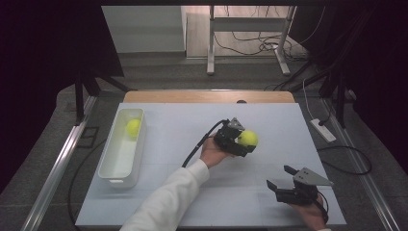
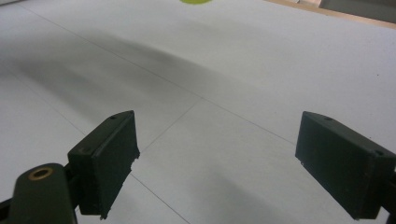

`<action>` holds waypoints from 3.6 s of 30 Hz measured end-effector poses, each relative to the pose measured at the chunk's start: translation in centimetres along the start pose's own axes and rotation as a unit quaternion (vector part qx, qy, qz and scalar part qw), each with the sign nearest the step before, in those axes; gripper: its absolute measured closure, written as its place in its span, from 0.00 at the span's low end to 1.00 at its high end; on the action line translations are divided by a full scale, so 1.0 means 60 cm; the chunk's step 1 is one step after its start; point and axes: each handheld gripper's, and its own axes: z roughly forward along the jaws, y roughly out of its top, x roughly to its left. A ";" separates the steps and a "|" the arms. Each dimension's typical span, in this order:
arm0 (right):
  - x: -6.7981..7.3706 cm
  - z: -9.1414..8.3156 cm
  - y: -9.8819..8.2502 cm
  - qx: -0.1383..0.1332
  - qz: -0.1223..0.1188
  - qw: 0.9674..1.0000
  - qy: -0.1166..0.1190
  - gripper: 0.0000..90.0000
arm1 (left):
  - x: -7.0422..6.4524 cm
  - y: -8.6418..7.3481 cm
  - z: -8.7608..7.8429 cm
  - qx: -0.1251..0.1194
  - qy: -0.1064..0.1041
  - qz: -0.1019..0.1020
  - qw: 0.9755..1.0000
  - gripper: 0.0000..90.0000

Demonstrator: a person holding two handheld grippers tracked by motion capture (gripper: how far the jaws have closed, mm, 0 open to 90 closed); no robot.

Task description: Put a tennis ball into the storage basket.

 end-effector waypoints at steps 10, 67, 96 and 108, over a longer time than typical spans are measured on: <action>-0.002 -0.001 -0.001 -0.003 0.002 1.000 0.000 0.14 | -0.003 -0.009 -0.017 -0.009 0.000 -0.004 1.000 0.30; 0.003 0.002 0.004 -0.002 -0.007 1.000 0.001 0.14 | 0.009 -0.043 -0.125 -0.056 0.034 -0.017 0.998 0.30; 0.001 0.003 0.003 -0.002 -0.005 1.000 0.002 0.14 | 0.008 -0.054 -0.181 -0.077 0.042 -0.031 0.996 0.30; 0.001 0.003 0.003 0.000 -0.005 1.000 0.000 0.14 | 0.013 -0.065 -0.212 -0.085 0.061 -0.035 0.994 0.30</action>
